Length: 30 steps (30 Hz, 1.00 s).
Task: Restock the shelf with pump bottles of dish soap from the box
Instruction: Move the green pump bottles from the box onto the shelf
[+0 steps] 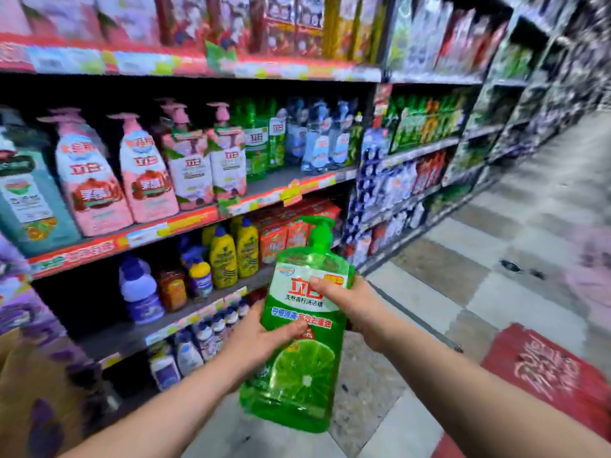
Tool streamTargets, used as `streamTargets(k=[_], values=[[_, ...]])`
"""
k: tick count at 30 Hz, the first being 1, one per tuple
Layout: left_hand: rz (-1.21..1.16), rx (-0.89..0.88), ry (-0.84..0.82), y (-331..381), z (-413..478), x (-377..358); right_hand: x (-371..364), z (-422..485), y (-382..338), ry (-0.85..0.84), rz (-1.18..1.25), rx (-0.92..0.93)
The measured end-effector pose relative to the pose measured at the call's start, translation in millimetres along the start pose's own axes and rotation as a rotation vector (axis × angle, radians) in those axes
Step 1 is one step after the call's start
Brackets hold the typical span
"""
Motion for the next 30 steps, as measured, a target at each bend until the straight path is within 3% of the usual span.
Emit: streamTargets(k=[14, 23, 30], values=[[0.115, -0.064, -0.104, 24.2, 102.3, -81.5, 74.8, 92.9, -20.4, 0.181, -0.06, -0.035], [0.12, -0.141, -0.092, 79.2, 255.7, -73.7, 40.1, 242.4, -82.3, 0.156, -0.06, 0.033], [0.132, -0.159, 0.032, 102.9, 352.0, -50.0, 8.1, 338.5, -119.5, 0.138, -0.043, 0.083]])
Point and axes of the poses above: each hand's wrist, its own z-axis towards the middle knuckle, its own x-axis out of the back of the hand, y = z × x, the point moved 9 cm from there along z, towards the middle knuckle, and after that the axes turned 11 degrees about y, right-handed, at the moved point
